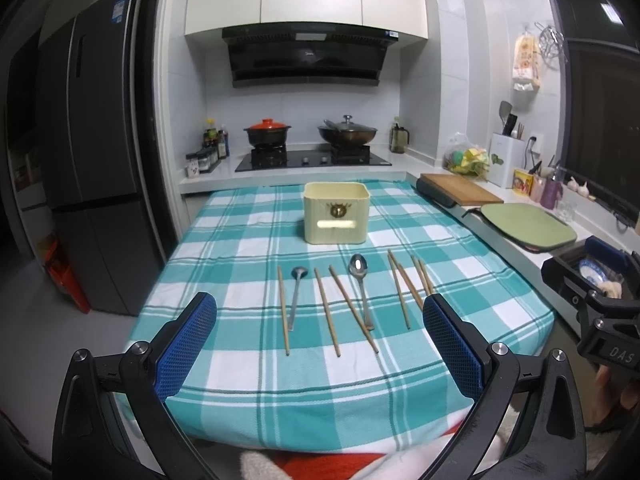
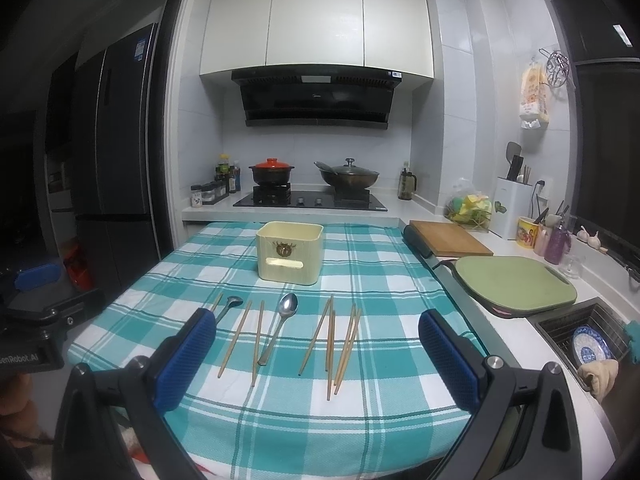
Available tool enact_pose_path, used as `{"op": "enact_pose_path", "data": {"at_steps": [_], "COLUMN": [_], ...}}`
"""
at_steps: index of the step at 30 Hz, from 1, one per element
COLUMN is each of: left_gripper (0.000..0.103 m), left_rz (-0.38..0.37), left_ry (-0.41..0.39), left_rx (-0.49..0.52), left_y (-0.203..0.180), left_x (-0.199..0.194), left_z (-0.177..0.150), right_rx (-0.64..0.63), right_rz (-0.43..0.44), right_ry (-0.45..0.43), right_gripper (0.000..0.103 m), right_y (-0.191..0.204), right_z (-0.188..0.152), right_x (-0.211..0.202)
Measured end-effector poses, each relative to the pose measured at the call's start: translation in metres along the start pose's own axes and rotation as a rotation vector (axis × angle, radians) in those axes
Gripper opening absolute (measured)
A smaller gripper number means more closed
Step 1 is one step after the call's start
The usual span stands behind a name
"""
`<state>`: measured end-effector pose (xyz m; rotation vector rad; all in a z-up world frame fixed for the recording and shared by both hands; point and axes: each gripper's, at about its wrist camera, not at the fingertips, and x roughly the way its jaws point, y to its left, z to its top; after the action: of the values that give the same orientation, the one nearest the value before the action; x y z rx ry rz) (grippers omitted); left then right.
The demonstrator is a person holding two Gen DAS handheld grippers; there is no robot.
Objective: Organize utensils
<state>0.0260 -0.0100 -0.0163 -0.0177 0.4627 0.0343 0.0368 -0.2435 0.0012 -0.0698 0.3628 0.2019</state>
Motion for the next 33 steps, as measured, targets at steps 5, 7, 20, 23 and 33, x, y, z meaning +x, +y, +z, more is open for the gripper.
{"op": "enact_pose_path", "data": {"at_steps": [5,7,20,23,33], "left_gripper": [0.103,0.103,0.103,0.103,0.103], "left_rz": [-0.062,-0.073,0.010,0.001,0.009], "left_ry": [0.003,0.005,0.119,0.151,0.226], "left_rx": [-0.006,-0.014,-0.001,0.007,-0.004], "left_y": [0.001,0.002,0.007,0.008,0.016], "left_x": [0.005,0.007,0.055,0.070,0.115], "left_z": [0.001,0.002,0.007,0.008,0.013], "right_rx": [0.008,0.008,0.032,0.018,-0.007], "right_rz": [0.002,-0.007,-0.114,-0.132,-0.164], "right_ry": [0.016,0.027,0.152,0.190,0.270], "right_gripper": [0.103,0.103,0.103,0.103,0.103], "right_y": [-0.002,-0.003,-0.019,-0.020,-0.024], "right_z": [-0.001,-0.001,-0.006,-0.009,-0.014], "right_x": [0.006,0.010,0.052,0.064,0.105]}}
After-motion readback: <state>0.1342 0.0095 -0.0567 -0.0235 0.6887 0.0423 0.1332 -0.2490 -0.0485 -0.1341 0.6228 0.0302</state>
